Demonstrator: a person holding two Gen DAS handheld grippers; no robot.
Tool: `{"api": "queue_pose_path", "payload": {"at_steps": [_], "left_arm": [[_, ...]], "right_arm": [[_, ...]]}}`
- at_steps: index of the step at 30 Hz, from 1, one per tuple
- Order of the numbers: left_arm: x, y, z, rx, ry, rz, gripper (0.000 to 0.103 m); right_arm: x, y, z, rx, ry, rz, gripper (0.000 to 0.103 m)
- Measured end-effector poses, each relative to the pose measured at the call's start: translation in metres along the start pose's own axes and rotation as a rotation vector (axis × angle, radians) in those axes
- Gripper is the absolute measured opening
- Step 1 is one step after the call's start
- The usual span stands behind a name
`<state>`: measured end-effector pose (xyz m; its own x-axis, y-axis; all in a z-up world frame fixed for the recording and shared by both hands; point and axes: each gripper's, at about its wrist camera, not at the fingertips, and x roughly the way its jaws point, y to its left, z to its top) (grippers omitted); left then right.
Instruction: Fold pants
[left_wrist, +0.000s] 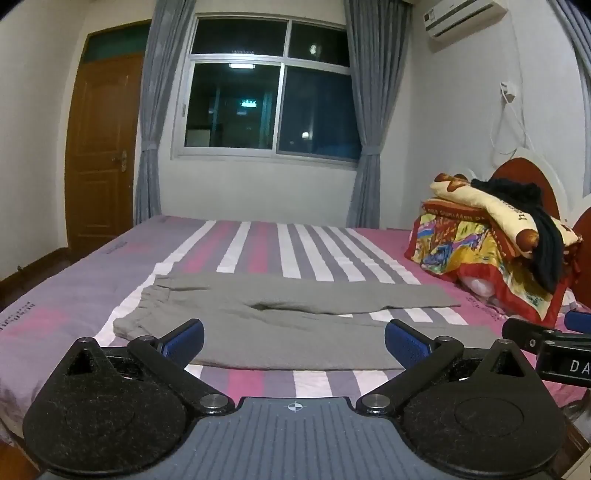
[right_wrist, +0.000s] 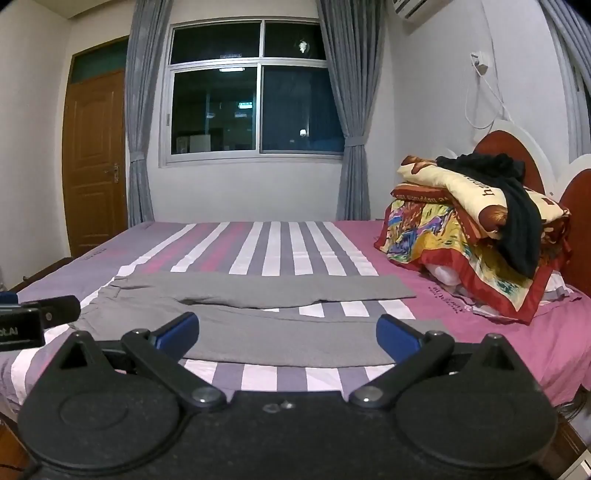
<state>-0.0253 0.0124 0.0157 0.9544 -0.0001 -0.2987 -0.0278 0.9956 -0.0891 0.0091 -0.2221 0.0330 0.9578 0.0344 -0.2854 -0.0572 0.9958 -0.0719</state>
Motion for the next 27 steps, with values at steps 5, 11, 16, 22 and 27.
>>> {"api": "queue_pose_path", "payload": {"at_steps": [5, 11, 16, 22, 27], "left_arm": [[0.0039, -0.0052, -0.0025, 0.005, 0.003, 0.002, 0.103], [0.0016, -0.0073, 0.0006, 0.009, 0.004, 0.004, 0.103], [0.0008, -0.0074, 0.0026, 0.012, 0.003, 0.002, 0.103], [-0.0004, -0.0078, 0.0024, 0.014, 0.003, -0.001, 0.103], [-0.0017, -0.0078, 0.0016, 0.019, 0.003, 0.000, 0.103]], "right_arm": [[-0.0027, 0.0003, 0.0029, 0.002, 0.002, -0.004, 0.103], [-0.0042, 0.0023, 0.0038, 0.004, 0.000, -0.007, 0.103], [-0.0042, 0.0027, 0.0025, 0.002, 0.002, -0.005, 0.103], [-0.0037, 0.0032, 0.0033, 0.003, 0.001, -0.007, 0.103], [-0.0042, 0.0033, 0.0038, 0.001, 0.001, -0.006, 0.103]]}}
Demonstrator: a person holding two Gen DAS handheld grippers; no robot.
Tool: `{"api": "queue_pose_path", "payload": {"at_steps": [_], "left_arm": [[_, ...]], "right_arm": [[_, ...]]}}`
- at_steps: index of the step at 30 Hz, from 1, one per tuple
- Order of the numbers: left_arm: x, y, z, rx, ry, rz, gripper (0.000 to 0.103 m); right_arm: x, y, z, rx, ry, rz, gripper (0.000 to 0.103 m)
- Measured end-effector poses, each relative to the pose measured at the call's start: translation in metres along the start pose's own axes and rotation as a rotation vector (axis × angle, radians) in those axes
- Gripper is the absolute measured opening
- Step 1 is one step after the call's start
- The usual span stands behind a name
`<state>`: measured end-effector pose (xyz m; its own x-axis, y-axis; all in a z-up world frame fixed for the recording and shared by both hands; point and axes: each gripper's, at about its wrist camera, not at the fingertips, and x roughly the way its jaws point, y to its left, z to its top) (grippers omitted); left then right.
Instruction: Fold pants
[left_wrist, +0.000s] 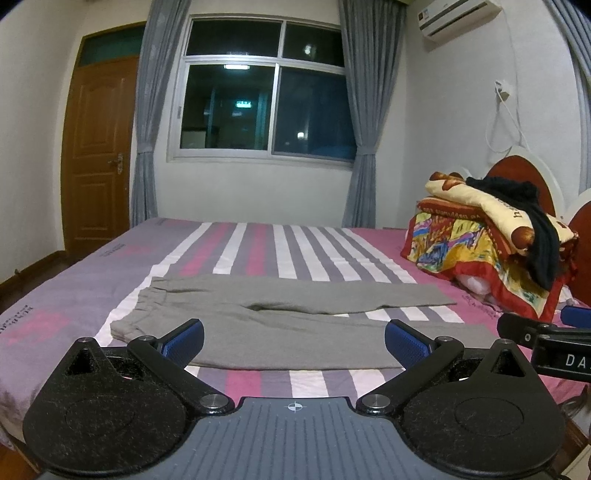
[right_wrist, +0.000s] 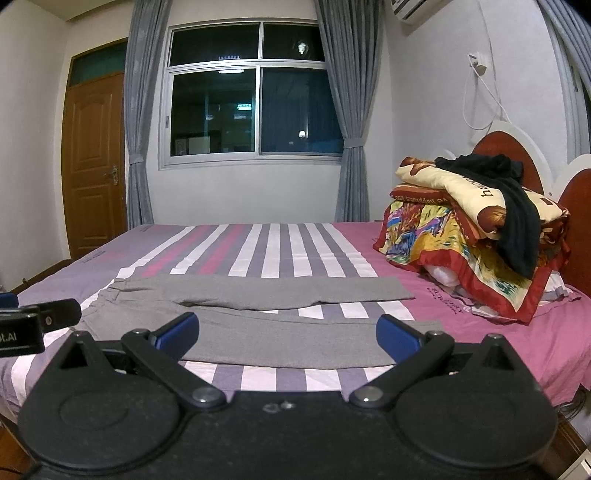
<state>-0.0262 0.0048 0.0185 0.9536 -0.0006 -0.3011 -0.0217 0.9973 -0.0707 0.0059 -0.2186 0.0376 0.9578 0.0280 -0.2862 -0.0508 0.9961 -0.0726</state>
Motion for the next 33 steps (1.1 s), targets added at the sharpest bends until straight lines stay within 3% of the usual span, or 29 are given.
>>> {"api": "queue_pose_path", "payload": {"at_steps": [33], "left_arm": [[-0.0036, -0.0026, 0.0030, 0.005, -0.008, -0.004, 0.103]], "right_arm": [[-0.0042, 0.0014, -0.0033, 0.017, -0.026, -0.005, 0.103]]}}
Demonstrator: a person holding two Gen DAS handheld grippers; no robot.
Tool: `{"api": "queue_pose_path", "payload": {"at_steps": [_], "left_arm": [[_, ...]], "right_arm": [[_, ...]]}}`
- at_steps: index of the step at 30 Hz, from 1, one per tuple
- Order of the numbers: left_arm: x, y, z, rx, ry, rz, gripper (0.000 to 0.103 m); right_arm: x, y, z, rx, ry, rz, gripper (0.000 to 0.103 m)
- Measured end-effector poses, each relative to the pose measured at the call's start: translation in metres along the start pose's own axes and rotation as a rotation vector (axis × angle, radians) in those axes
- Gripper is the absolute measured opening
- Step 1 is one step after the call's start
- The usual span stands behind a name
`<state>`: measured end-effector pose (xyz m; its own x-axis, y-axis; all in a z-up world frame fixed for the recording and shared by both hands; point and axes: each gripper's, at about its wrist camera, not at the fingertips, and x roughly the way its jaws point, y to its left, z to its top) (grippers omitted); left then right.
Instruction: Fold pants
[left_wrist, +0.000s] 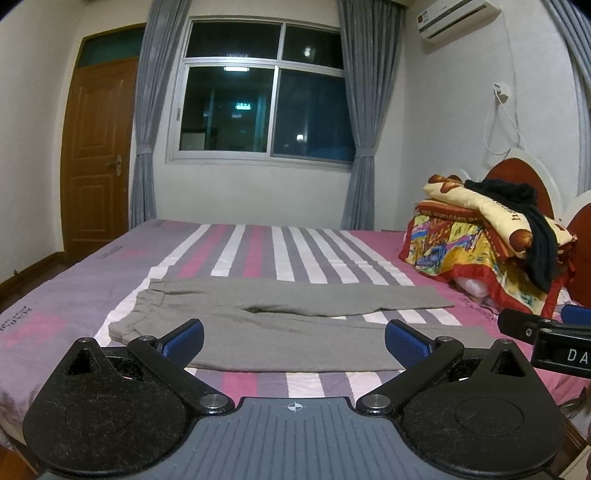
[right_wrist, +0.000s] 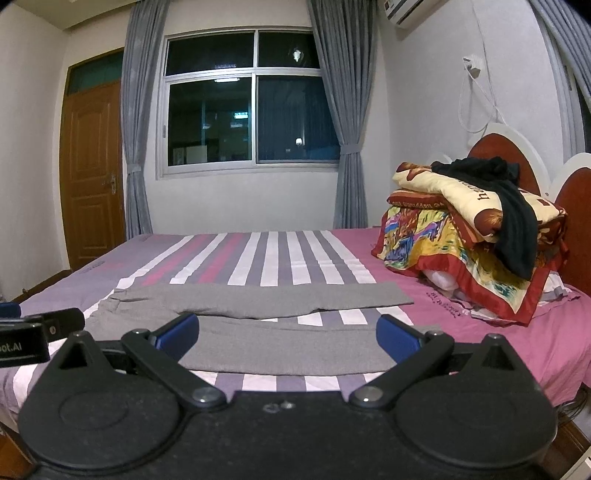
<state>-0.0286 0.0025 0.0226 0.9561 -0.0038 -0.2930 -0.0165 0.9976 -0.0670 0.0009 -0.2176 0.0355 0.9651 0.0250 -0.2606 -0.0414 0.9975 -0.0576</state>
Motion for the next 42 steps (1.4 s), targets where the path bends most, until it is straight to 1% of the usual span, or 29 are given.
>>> {"api": "queue_pose_path", "payload": {"at_steps": [19, 20, 21, 23, 24, 25, 27, 29, 30, 31, 32, 33, 34, 35, 36, 38, 39, 42], "left_arm": [[0.002, -0.003, -0.002, 0.004, 0.003, 0.005, 0.103], [0.002, -0.002, -0.002, 0.001, 0.004, -0.001, 0.103], [0.003, -0.001, -0.001, -0.008, 0.006, -0.023, 0.103], [0.009, 0.007, 0.003, -0.047, -0.005, -0.076, 0.103], [0.014, 0.011, 0.007, -0.062, -0.014, -0.089, 0.103], [0.021, 0.014, 0.012, -0.059, -0.019, -0.086, 0.103], [0.037, 0.022, 0.023, -0.040, -0.027, -0.073, 0.103], [0.056, 0.032, 0.035, -0.035, -0.022, -0.076, 0.103], [0.068, 0.037, 0.040, -0.036, -0.012, -0.073, 0.103], [0.079, 0.042, 0.045, -0.027, -0.005, -0.061, 0.103], [0.089, 0.045, 0.050, -0.019, 0.000, -0.033, 0.103], [0.100, 0.051, 0.054, -0.009, 0.000, 0.005, 0.103], [0.109, 0.057, 0.058, 0.004, 0.001, 0.012, 0.103], [0.121, 0.064, 0.062, 0.026, 0.011, 0.016, 0.103], [0.132, 0.072, 0.066, 0.038, 0.025, 0.019, 0.103], [0.155, 0.092, 0.073, 0.035, 0.030, -0.032, 0.103], [0.169, 0.104, 0.076, 0.025, 0.043, -0.046, 0.103], [0.217, 0.136, 0.079, 0.048, 0.105, -0.003, 0.103]], "right_arm": [[0.001, 0.002, -0.003, -0.001, 0.008, 0.012, 0.103], [0.002, 0.003, -0.002, -0.008, 0.006, 0.023, 0.103], [0.003, 0.002, -0.002, -0.017, -0.001, 0.040, 0.103], [0.005, -0.002, 0.006, -0.051, -0.051, 0.096, 0.103], [0.008, -0.004, 0.011, -0.075, -0.079, 0.121, 0.103], [0.013, -0.008, 0.018, -0.099, -0.101, 0.136, 0.103], [0.029, -0.017, 0.034, -0.122, -0.139, 0.130, 0.103], [0.052, -0.030, 0.050, -0.096, -0.138, 0.120, 0.103], [0.063, -0.037, 0.058, -0.080, -0.133, 0.101, 0.103], [0.074, -0.043, 0.064, -0.070, -0.130, 0.079, 0.103], [0.086, -0.048, 0.071, -0.061, -0.122, 0.064, 0.103], [0.096, -0.052, 0.077, -0.053, -0.112, 0.069, 0.103], [0.107, -0.055, 0.083, -0.050, -0.101, 0.091, 0.103], [0.116, -0.057, 0.087, -0.053, -0.092, 0.095, 0.103], [0.125, -0.060, 0.090, -0.057, -0.085, 0.099, 0.103], [0.145, -0.061, 0.095, -0.066, -0.071, 0.131, 0.103], [0.156, -0.060, 0.097, -0.073, -0.065, 0.132, 0.103], [0.197, -0.053, 0.104, -0.112, -0.042, 0.159, 0.103]]}}
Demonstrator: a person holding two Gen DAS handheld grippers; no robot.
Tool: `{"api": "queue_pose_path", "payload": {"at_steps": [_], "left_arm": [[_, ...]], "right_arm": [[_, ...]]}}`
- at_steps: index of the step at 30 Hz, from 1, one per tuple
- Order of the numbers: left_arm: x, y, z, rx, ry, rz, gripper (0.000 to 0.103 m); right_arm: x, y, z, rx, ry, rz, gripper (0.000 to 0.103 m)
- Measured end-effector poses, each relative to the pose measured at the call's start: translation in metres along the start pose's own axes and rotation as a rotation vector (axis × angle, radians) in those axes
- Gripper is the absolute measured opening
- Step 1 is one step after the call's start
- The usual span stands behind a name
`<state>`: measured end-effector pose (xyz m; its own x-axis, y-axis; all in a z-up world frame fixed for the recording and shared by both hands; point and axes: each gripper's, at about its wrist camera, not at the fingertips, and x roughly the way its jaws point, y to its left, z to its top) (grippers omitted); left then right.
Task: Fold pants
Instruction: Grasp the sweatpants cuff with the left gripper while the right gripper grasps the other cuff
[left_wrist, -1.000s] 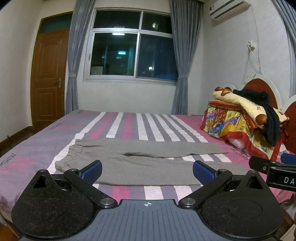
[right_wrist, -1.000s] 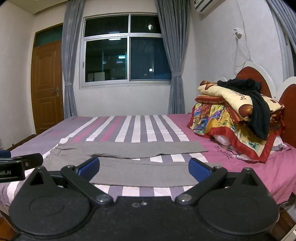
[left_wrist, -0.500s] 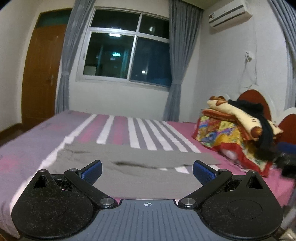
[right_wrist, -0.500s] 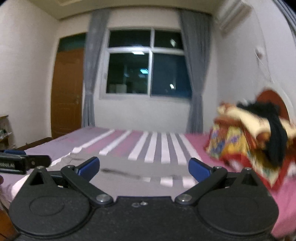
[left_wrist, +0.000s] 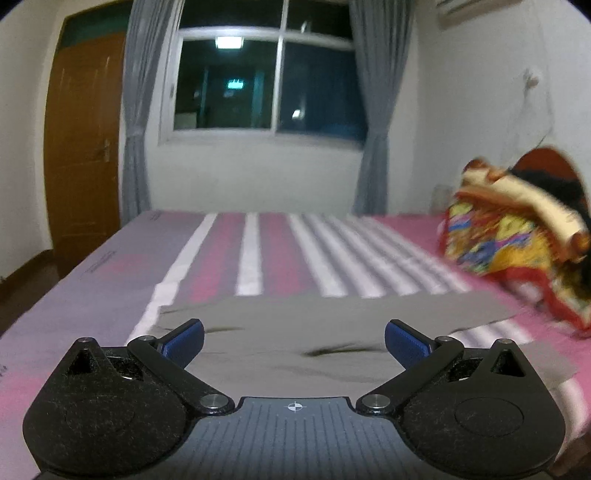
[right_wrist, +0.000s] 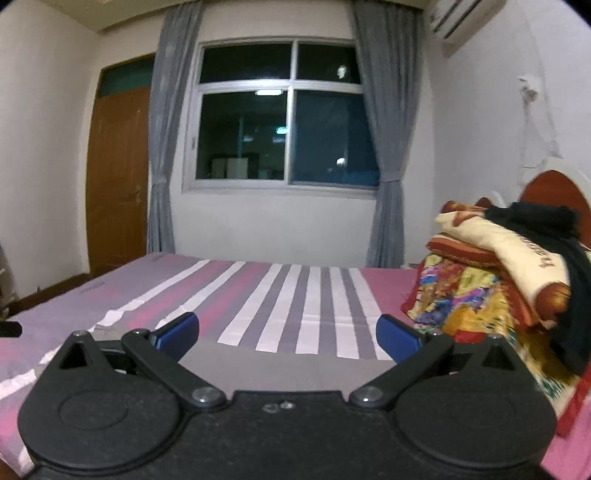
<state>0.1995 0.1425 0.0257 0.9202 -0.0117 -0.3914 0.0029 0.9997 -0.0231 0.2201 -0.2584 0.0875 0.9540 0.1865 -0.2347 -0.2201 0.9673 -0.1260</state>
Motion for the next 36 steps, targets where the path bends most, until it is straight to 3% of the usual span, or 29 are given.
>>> {"api": "queue_pose_path", "payload": {"at_steps": [4, 8, 10, 11, 14, 16, 18, 24, 25, 26, 27, 28, 29, 31, 33, 34, 36], "left_arm": [[0.084, 0.050, 0.007, 0.031, 0.097, 0.067, 0.103], [0.174, 0.105, 0.012, 0.013, 0.181, 0.028, 0.103], [0.219, 0.127, 0.014, 0.023, 0.218, 0.024, 0.078], [0.241, 0.137, 0.014, 0.029, 0.248, 0.028, 0.061], [0.299, 0.169, 0.013, 0.029, 0.299, 0.074, 0.060], [0.329, 0.187, 0.012, -0.004, 0.317, 0.053, 0.061], [0.357, 0.194, 0.008, -0.010, 0.335, 0.034, 0.074], [0.415, 0.200, -0.014, 0.053, 0.422, -0.012, 0.076], [0.417, 0.201, -0.017, 0.051, 0.416, -0.018, 0.077], [0.418, 0.203, -0.019, 0.041, 0.409, -0.026, 0.078], [0.418, 0.205, -0.021, 0.025, 0.401, -0.033, 0.079], [0.417, 0.208, -0.022, 0.010, 0.395, -0.042, 0.079], [0.414, 0.213, -0.024, -0.003, 0.394, -0.054, 0.080], [0.413, 0.219, -0.023, -0.003, 0.384, -0.065, 0.080], [0.411, 0.225, -0.018, 0.029, 0.373, -0.061, 0.080], [0.412, 0.228, -0.015, 0.038, 0.374, -0.068, 0.080], [0.421, 0.234, -0.012, 0.046, 0.417, -0.093, 0.080]], "right_arm": [[0.074, -0.003, 0.000, -0.045, 0.019, 0.031, 0.103], [0.170, -0.010, -0.006, -0.053, 0.065, 0.197, 0.101], [0.218, -0.005, -0.014, -0.100, 0.111, 0.255, 0.101], [0.242, -0.002, -0.019, -0.126, 0.134, 0.283, 0.100], [0.308, 0.011, -0.031, -0.201, 0.191, 0.310, 0.099], [0.344, 0.021, -0.042, -0.224, 0.229, 0.324, 0.099], [0.381, 0.024, -0.052, -0.217, 0.268, 0.355, 0.099], [0.454, 0.033, -0.093, -0.227, 0.396, 0.434, 0.095], [0.461, 0.034, -0.097, -0.236, 0.406, 0.442, 0.086], [0.467, 0.036, -0.102, -0.246, 0.426, 0.452, 0.052], [0.473, 0.036, -0.106, -0.254, 0.455, 0.461, 0.036], [0.477, 0.037, -0.109, -0.265, 0.474, 0.462, 0.032], [0.481, 0.037, -0.111, -0.282, 0.482, 0.465, 0.039], [0.487, 0.035, -0.111, -0.299, 0.500, 0.484, 0.039], [0.491, 0.031, -0.108, -0.321, 0.503, 0.495, 0.053], [0.493, 0.029, -0.106, -0.334, 0.512, 0.504, 0.067], [0.504, 0.028, -0.107, -0.349, 0.562, 0.531, 0.068]]}}
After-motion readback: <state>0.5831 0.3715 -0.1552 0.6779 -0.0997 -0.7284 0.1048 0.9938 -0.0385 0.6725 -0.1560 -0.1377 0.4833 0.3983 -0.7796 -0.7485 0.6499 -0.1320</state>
